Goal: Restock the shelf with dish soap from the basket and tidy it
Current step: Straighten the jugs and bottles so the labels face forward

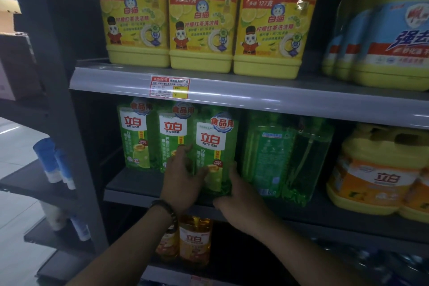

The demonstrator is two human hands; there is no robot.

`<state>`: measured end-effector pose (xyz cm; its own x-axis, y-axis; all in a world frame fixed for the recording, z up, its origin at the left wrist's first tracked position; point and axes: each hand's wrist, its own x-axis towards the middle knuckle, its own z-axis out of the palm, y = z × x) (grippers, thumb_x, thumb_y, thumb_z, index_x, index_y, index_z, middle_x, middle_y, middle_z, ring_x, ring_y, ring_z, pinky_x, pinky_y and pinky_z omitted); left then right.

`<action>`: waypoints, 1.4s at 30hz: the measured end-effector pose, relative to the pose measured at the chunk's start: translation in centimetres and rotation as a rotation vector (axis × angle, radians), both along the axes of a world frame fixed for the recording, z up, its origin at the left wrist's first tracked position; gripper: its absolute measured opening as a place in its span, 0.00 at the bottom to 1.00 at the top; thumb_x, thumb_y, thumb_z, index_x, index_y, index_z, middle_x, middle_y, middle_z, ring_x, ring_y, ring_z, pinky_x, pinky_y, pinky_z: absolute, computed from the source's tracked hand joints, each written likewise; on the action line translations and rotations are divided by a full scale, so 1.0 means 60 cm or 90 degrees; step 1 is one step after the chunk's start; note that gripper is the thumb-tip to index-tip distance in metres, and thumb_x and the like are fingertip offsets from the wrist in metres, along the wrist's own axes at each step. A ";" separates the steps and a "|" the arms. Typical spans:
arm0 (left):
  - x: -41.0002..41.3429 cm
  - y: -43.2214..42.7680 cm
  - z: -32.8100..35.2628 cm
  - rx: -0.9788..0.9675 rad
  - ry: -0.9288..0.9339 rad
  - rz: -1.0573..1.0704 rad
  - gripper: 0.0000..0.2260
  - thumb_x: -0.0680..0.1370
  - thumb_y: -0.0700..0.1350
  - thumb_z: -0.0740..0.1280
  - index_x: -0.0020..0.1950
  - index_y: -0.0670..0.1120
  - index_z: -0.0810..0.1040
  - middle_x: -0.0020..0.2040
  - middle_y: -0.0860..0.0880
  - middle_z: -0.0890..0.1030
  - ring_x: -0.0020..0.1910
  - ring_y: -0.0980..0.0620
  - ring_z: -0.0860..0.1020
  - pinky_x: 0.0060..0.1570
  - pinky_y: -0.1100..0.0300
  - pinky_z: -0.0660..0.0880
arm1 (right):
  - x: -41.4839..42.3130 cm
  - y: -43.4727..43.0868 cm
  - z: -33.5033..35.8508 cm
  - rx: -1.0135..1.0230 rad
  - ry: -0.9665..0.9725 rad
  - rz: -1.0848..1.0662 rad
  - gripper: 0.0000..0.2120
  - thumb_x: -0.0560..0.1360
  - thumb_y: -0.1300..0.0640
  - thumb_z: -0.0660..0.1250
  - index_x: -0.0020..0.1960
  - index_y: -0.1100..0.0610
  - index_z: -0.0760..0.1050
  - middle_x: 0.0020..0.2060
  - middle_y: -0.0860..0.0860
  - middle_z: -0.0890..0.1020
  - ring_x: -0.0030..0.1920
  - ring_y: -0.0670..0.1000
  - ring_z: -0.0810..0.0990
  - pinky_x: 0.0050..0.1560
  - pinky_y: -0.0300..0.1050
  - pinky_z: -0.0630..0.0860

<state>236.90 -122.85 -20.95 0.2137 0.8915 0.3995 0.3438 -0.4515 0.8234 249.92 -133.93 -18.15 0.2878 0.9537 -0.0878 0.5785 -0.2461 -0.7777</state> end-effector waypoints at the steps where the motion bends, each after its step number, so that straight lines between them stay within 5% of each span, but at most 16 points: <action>1: 0.002 0.000 -0.003 0.010 0.000 0.001 0.30 0.77 0.47 0.77 0.76 0.53 0.68 0.62 0.51 0.74 0.60 0.51 0.74 0.58 0.53 0.75 | 0.003 0.007 0.003 -0.010 0.005 -0.004 0.53 0.77 0.58 0.70 0.86 0.41 0.35 0.57 0.47 0.81 0.47 0.50 0.85 0.37 0.42 0.81; 4: 0.005 -0.003 -0.018 0.022 -0.002 -0.003 0.29 0.78 0.43 0.75 0.76 0.51 0.68 0.67 0.51 0.74 0.64 0.50 0.75 0.64 0.49 0.76 | 0.007 0.032 0.006 -0.037 0.015 -0.026 0.56 0.75 0.59 0.72 0.86 0.41 0.35 0.57 0.51 0.83 0.49 0.55 0.87 0.49 0.56 0.88; 8: 0.007 -0.002 -0.026 0.065 0.025 -0.011 0.25 0.78 0.40 0.73 0.74 0.47 0.70 0.65 0.50 0.72 0.67 0.47 0.74 0.69 0.47 0.74 | 0.012 0.054 0.017 -0.063 0.056 -0.021 0.47 0.82 0.66 0.62 0.86 0.44 0.34 0.50 0.55 0.80 0.44 0.60 0.90 0.48 0.59 0.88; 13: 0.015 0.003 -0.023 0.043 0.074 -0.053 0.29 0.81 0.40 0.71 0.81 0.45 0.66 0.64 0.49 0.68 0.58 0.57 0.69 0.56 0.82 0.62 | 0.019 0.075 0.032 -0.084 0.068 -0.017 0.40 0.85 0.65 0.55 0.86 0.44 0.36 0.59 0.59 0.79 0.44 0.62 0.90 0.47 0.58 0.88; 21: 0.023 0.013 -0.022 -0.001 0.103 -0.087 0.33 0.82 0.39 0.69 0.85 0.45 0.58 0.67 0.49 0.63 0.66 0.53 0.66 0.70 0.65 0.64 | 0.027 0.091 0.028 -0.115 0.068 -0.024 0.46 0.84 0.66 0.55 0.83 0.44 0.24 0.71 0.68 0.77 0.43 0.63 0.90 0.48 0.62 0.88; 24: 0.020 0.015 -0.012 -0.026 0.127 -0.092 0.34 0.82 0.40 0.69 0.85 0.45 0.58 0.67 0.49 0.62 0.67 0.53 0.66 0.65 0.71 0.60 | 0.029 0.089 0.033 -0.119 0.077 -0.016 0.46 0.85 0.66 0.56 0.83 0.44 0.24 0.74 0.69 0.73 0.46 0.65 0.90 0.50 0.62 0.87; 26: 0.017 0.013 -0.003 -0.039 0.140 -0.108 0.32 0.82 0.42 0.70 0.84 0.46 0.59 0.66 0.50 0.62 0.66 0.53 0.66 0.62 0.71 0.60 | 0.030 0.085 0.038 -0.116 0.094 0.000 0.45 0.85 0.64 0.58 0.85 0.44 0.28 0.76 0.67 0.72 0.44 0.63 0.90 0.46 0.60 0.88; 28: 0.009 -0.001 0.014 -0.047 0.138 -0.118 0.29 0.82 0.44 0.70 0.82 0.50 0.62 0.64 0.52 0.63 0.65 0.54 0.66 0.61 0.70 0.61 | 0.027 0.066 0.048 -0.084 0.111 0.001 0.36 0.85 0.60 0.60 0.86 0.46 0.47 0.70 0.62 0.78 0.42 0.60 0.90 0.43 0.58 0.88; 31: 0.003 -0.012 0.035 -0.072 0.130 -0.108 0.25 0.80 0.49 0.72 0.76 0.54 0.69 0.66 0.54 0.70 0.65 0.54 0.72 0.67 0.58 0.72 | 0.022 0.017 0.068 -0.011 0.114 -0.017 0.15 0.84 0.61 0.64 0.67 0.46 0.74 0.52 0.50 0.83 0.48 0.59 0.89 0.48 0.56 0.87; 34: 0.012 -0.040 0.048 -0.094 0.109 -0.142 0.15 0.81 0.43 0.70 0.67 0.52 0.75 0.60 0.55 0.78 0.58 0.56 0.79 0.52 0.71 0.77 | 0.035 -0.038 0.065 0.062 0.141 -0.051 0.12 0.82 0.59 0.68 0.52 0.41 0.75 0.50 0.42 0.81 0.50 0.56 0.88 0.48 0.53 0.84; 38: 0.031 -0.096 0.059 -0.108 0.121 -0.215 0.17 0.82 0.42 0.70 0.70 0.49 0.74 0.64 0.54 0.78 0.54 0.60 0.81 0.45 0.75 0.74 | 0.069 -0.104 0.058 0.110 0.115 -0.128 0.20 0.80 0.52 0.72 0.71 0.46 0.76 0.64 0.47 0.81 0.60 0.53 0.85 0.62 0.60 0.82; 42: 0.057 -0.117 0.070 -0.102 0.116 -0.235 0.22 0.82 0.43 0.71 0.75 0.49 0.71 0.66 0.50 0.79 0.56 0.55 0.81 0.47 0.74 0.72 | 0.097 -0.141 0.058 0.155 0.145 -0.235 0.27 0.74 0.44 0.72 0.72 0.46 0.75 0.64 0.46 0.81 0.63 0.52 0.82 0.64 0.61 0.81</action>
<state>240.29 -129.87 -16.72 0.5839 0.7896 0.1886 0.3289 -0.4425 0.8343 255.74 -142.39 -14.65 0.6089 0.7929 0.0243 0.2956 -0.1984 -0.9345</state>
